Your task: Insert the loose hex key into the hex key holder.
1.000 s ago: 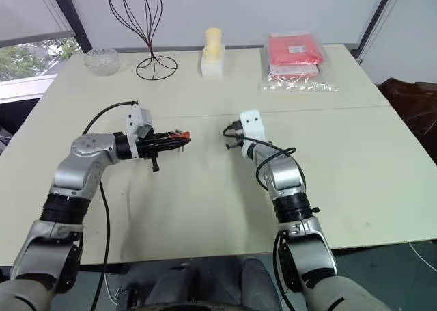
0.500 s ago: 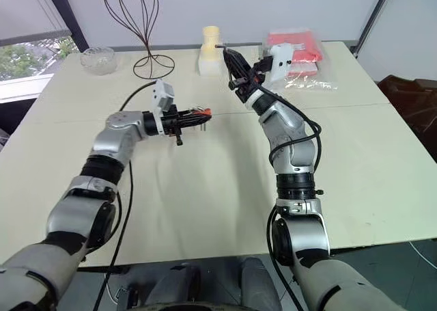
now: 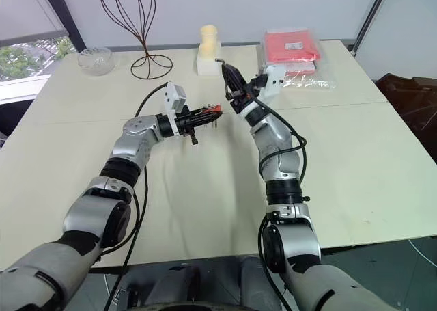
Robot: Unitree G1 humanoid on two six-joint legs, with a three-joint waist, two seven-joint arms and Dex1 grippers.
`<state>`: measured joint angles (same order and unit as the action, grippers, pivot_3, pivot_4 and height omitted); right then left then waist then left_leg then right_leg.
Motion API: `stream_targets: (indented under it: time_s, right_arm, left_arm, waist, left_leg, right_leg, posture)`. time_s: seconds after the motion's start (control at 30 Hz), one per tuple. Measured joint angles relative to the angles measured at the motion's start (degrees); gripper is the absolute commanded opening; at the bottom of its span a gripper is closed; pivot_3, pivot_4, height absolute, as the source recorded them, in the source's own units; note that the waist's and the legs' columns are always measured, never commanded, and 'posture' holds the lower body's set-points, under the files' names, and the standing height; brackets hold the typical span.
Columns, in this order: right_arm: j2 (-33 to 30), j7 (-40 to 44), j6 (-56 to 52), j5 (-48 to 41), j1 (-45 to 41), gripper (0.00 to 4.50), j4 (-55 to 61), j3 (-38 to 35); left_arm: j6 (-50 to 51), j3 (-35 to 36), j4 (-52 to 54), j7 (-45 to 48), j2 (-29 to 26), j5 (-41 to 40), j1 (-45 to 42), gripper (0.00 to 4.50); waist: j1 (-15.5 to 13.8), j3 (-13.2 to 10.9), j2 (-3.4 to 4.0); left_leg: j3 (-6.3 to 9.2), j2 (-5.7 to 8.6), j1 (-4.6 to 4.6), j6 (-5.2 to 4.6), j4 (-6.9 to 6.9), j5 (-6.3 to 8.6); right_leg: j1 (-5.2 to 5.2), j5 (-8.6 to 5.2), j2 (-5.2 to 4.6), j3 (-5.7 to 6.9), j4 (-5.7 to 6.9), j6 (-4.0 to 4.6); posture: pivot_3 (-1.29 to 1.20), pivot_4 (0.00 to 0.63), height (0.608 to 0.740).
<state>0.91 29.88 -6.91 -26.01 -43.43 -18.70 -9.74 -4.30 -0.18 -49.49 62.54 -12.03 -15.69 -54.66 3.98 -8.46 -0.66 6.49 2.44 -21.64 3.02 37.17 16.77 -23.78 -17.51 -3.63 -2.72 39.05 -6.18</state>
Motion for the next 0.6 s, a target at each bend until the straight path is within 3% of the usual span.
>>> stream_targets:
  time_s: [0.6]
  right_arm:
    - [1.8, -1.4, 1.8, 0.1, 0.6, 0.06, -1.0, 0.4]
  left_arm:
    - [0.8, 1.6, 0.0, -0.3, 2.5, -0.3, -0.5, 0.0]
  waist:
    - [0.0, 0.0, 0.01]
  left_leg:
    - [0.0, 0.0, -0.01, 0.0, -0.01, 0.0]
  right_leg:
    - [-0.02, 0.0, 0.01, 0.0, 0.0, 0.0]
  posture:
    - [0.0, 0.15, 0.74]
